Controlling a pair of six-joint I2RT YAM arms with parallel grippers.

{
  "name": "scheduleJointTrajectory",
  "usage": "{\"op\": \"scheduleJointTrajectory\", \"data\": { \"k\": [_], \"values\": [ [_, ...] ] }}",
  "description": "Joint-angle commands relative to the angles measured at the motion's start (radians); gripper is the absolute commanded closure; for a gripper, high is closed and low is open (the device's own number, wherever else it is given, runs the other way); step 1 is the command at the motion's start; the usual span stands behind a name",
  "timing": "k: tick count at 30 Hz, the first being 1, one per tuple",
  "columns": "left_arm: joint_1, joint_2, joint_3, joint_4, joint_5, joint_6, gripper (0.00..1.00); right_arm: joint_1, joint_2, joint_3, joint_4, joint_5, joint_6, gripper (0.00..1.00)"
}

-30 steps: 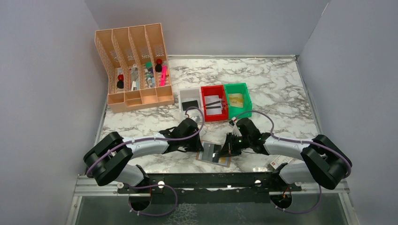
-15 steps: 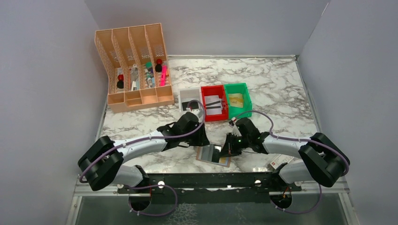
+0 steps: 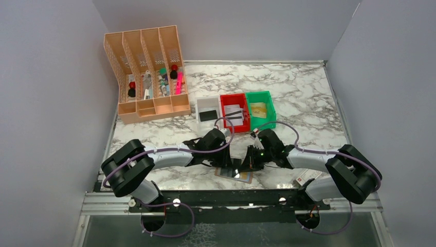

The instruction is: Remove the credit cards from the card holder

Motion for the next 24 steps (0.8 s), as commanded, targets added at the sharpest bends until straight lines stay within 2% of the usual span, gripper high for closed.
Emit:
{"op": "scheduleJointTrajectory", "data": {
  "k": [1, 5, 12, 15, 19, 24],
  "values": [
    [-0.019, 0.026, -0.010, -0.069, -0.030, -0.007, 0.75, -0.008, 0.036, -0.041, 0.108, 0.022, 0.052, 0.90],
    [-0.027, 0.031, -0.018, -0.066, -0.030, -0.013, 0.82, -0.008, 0.058, -0.080, 0.233, -0.004, 0.133, 0.82],
    [-0.034, 0.037, -0.017, -0.065, -0.031, -0.011, 0.88, -0.008, 0.086, -0.081, 0.297, 0.011, 0.173, 0.81],
    [-0.033, 0.029, -0.020, -0.067, -0.043, -0.014, 0.89, -0.009, 0.076, -0.077, 0.278, 0.013, 0.169, 0.94],
    [-0.033, -0.005, -0.018, -0.101, -0.095, -0.016, 0.89, -0.010, -0.006, -0.060, 0.097, 0.114, 0.108, 0.99],
    [-0.028, -0.052, 0.008, -0.189, -0.189, -0.005, 0.89, -0.016, -0.222, 0.020, -0.221, 0.354, -0.020, 0.99]
  ]
}}
